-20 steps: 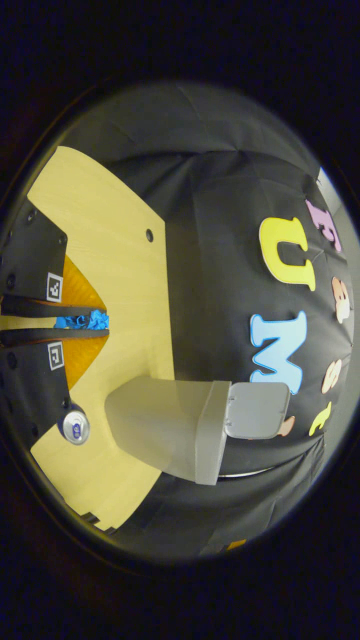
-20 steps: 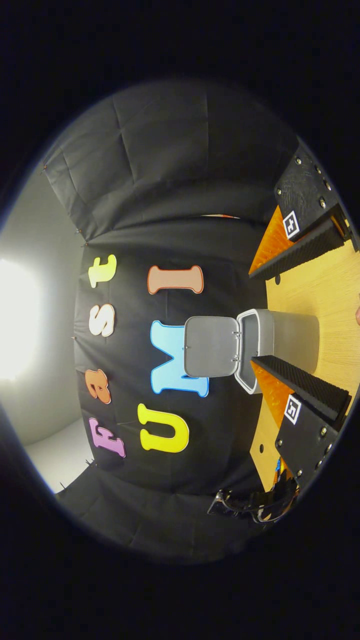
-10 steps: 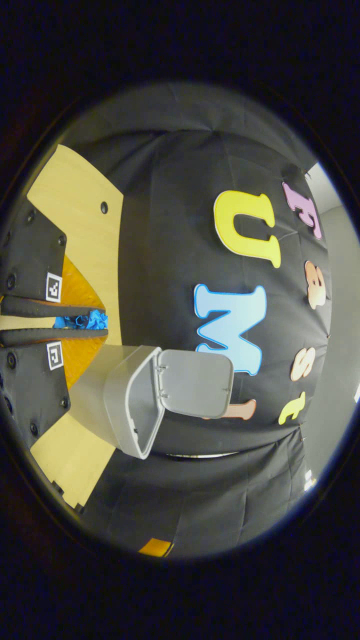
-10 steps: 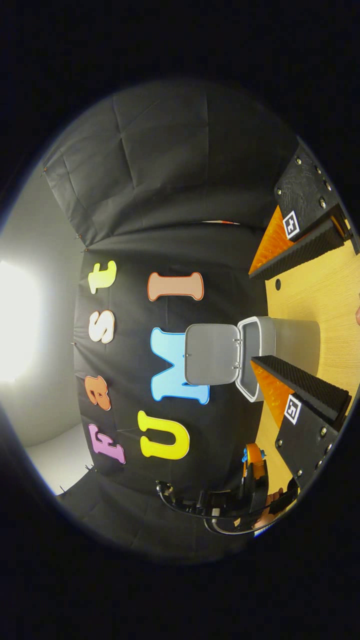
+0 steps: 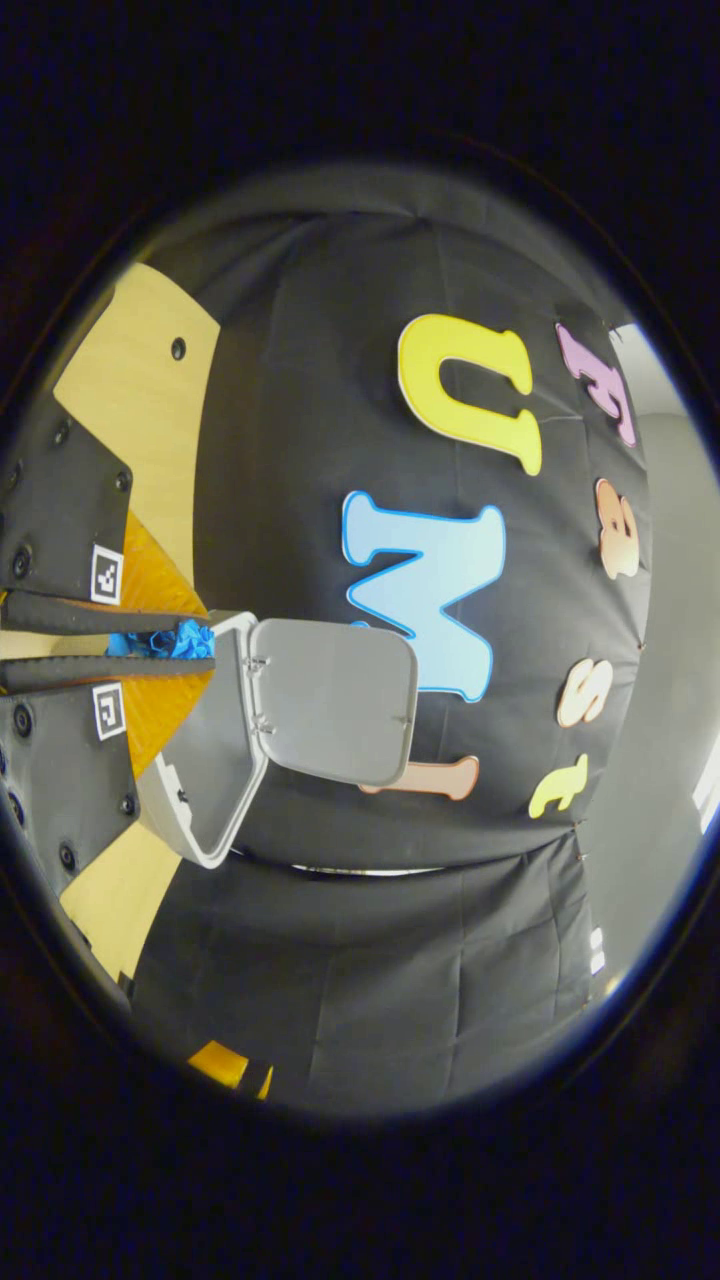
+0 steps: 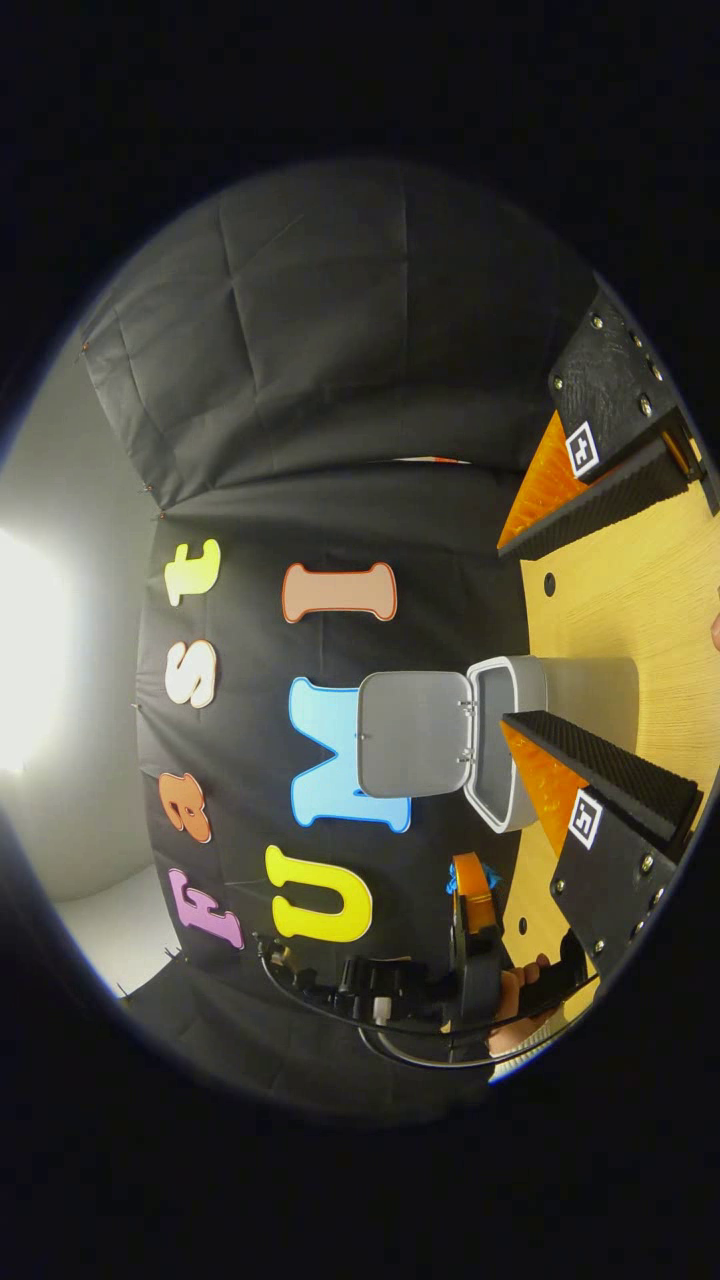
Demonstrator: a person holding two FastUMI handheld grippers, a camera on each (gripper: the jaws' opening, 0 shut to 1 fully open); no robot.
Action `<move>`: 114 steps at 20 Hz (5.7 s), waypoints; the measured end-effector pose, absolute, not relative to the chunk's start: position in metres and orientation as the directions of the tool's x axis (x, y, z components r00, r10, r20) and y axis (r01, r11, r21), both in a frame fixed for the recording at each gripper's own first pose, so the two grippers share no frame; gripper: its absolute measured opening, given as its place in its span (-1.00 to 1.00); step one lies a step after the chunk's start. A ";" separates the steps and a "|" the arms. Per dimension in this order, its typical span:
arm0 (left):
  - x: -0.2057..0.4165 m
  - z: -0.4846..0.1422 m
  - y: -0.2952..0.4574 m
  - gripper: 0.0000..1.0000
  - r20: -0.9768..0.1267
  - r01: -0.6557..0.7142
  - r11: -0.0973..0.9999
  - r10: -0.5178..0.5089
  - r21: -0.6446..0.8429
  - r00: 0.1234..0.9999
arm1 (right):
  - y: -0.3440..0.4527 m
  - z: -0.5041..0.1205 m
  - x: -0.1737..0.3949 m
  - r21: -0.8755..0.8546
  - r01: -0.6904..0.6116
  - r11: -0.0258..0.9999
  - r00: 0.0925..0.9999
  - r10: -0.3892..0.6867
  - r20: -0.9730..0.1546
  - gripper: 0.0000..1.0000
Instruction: Press the lid of the desktop garbage bin to open it, pick up the crumpled paper on the desktop and throw it into the bin, then pick up the pop can on the desktop and drop it into the bin, and finally close the garbage bin lid.
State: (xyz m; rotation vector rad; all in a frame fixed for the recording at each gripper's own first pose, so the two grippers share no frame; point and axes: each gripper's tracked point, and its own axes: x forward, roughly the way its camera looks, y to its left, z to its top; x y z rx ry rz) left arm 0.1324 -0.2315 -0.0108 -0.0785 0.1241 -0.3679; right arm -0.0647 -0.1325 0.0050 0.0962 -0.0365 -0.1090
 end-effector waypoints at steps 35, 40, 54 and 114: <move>0.127 -0.006 -0.239 0.92 -0.085 0.378 0.923 -0.383 -0.068 0.920 | -0.098 -0.015 -0.069 0.084 0.066 0.994 0.998 -0.065 -0.011 0.95; 0.086 0.000 -0.179 0.92 -0.065 0.300 0.952 -0.304 -0.059 0.951 | -0.057 -0.017 -0.069 0.092 -0.019 0.996 1.000 0.021 -0.018 0.94; 0.009 -0.012 -0.049 0.93 -0.086 0.159 0.987 -0.161 -0.037 0.983 | 0.060 -0.069 -0.054 0.091 -0.195 0.977 0.959 0.209 -0.190 0.95; -0.029 -0.019 -0.017 0.92 -0.091 -0.015 0.996 0.007 -0.092 0.996 | 0.060 0.007 -0.011 0.041 -0.350 0.936 0.929 0.353 -0.116 0.67</move>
